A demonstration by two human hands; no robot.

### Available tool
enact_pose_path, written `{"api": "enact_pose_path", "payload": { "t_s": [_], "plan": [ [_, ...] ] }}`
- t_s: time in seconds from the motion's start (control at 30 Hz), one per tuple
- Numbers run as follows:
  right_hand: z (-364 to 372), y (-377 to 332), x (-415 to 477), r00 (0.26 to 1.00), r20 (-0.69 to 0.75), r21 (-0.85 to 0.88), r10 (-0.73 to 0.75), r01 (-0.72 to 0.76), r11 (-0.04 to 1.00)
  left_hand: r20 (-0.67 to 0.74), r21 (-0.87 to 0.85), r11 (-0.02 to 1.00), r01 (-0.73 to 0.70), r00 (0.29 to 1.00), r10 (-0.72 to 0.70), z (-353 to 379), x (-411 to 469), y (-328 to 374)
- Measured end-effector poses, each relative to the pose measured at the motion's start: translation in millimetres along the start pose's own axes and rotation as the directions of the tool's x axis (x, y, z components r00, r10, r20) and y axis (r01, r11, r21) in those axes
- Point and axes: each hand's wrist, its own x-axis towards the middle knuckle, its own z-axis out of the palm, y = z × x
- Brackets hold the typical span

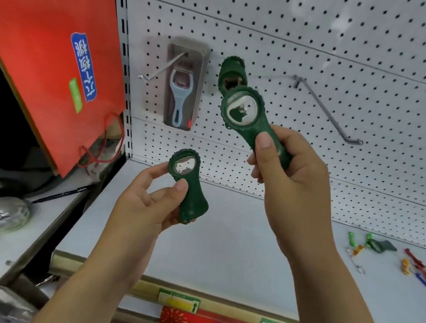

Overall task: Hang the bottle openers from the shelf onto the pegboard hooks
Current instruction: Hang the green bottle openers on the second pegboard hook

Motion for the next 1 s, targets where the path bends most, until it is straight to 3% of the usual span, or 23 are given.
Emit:
{"api": "enact_pose_path", "payload": {
  "t_s": [0.47, 0.73, 1.0],
  "plan": [
    [29.6, 24.8, 37.0, 0.986, -0.146, -0.03, 0.075, -0.08, 0.996, 0.025, 0.003, 0.999, -0.053, 0.998, 0.052, -1.5, 5.4, 12.9],
    [37.9, 36.6, 68.1, 0.978, -0.134, 0.009, 0.158, -0.158, 0.987, 0.09, 0.031, 0.996, -0.087, 0.992, 0.084, 3.9, 4.3, 22.5],
    [27.9, 39.0, 19.1, 0.929, -0.234, 0.122, 0.287, -0.265, 0.956, 0.074, 0.12, 0.983, -0.14, 0.988, 0.132, 5.7, 1.4, 23.4]
  ]
}}
